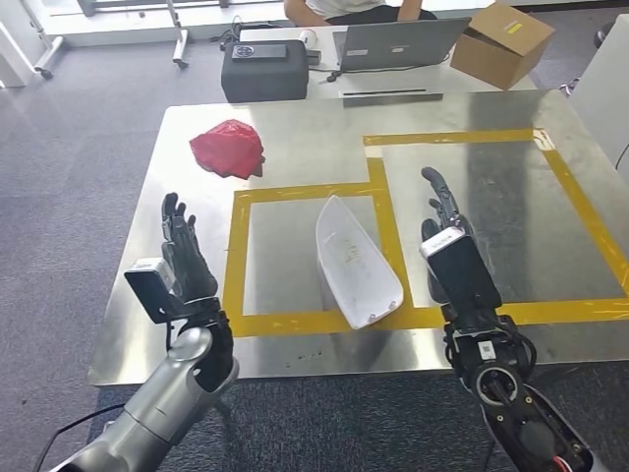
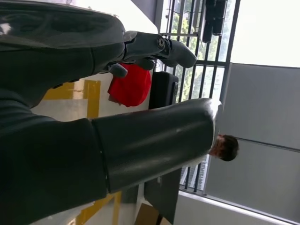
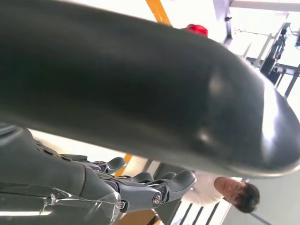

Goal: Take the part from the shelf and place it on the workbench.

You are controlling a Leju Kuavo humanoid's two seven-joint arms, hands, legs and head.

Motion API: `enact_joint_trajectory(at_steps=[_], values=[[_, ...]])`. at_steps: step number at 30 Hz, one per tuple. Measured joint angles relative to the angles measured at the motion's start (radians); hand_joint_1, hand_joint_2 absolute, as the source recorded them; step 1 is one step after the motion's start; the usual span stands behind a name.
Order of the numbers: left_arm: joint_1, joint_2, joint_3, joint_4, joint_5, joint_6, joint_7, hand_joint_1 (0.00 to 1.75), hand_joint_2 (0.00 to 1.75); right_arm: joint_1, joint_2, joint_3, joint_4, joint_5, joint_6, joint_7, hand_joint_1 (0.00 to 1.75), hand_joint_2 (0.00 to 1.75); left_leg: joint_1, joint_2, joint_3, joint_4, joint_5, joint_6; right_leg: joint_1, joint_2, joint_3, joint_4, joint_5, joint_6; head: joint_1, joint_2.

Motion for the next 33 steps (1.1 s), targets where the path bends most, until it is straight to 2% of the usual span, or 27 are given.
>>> enact_joint_trajectory(at_steps=[7, 12, 21, 33], values=[[-0.02, 0.007, -0.047, 0.0, 0.031, 0.021, 0.0, 0.0, 0.0, 0.149, -0.035, -0.076, -0.116, -0.005, -0.004, -0.011, 0.0, 0.0, 0.0, 0.0, 0.0, 0.0, -0.001, 0.0, 0.0, 0.0, 0.0, 0.0, 0.0, 0.0, 0.0, 0.0], [-0.032, 0.017, -0.07, 0.0, 0.037, 0.025, 0.0, 0.0, 0.0, 0.217, -0.048, -0.122, -0.158, -0.037, 0.002, -0.032, 0.0, 0.0, 0.0, 0.0, 0.0, 0.0, -0.001, 0.0, 0.0, 0.0, 0.001, 0.0, 0.0, 0.0, 0.0, 0.0], [-0.047, 0.022, -0.102, 0.0, 0.031, 0.019, 0.0, 0.0, 0.0, 0.279, -0.054, -0.169, -0.195, -0.041, 0.002, -0.054, 0.0, 0.0, 0.0, 0.0, 0.0, 0.0, -0.001, 0.0, 0.0, 0.0, 0.001, 0.0, 0.0, 0.0, 0.0, 0.0], [-0.051, 0.024, -0.111, 0.0, 0.022, 0.019, 0.002, 0.0, 0.0, 0.307, -0.054, -0.2, -0.21, -0.03, 0.01, -0.074, 0.0, 0.0, 0.0, 0.0, 0.0, -0.001, -0.001, 0.0, 0.0, 0.0, 0.001, 0.0, 0.0, 0.0, 0.0, 0.0]])
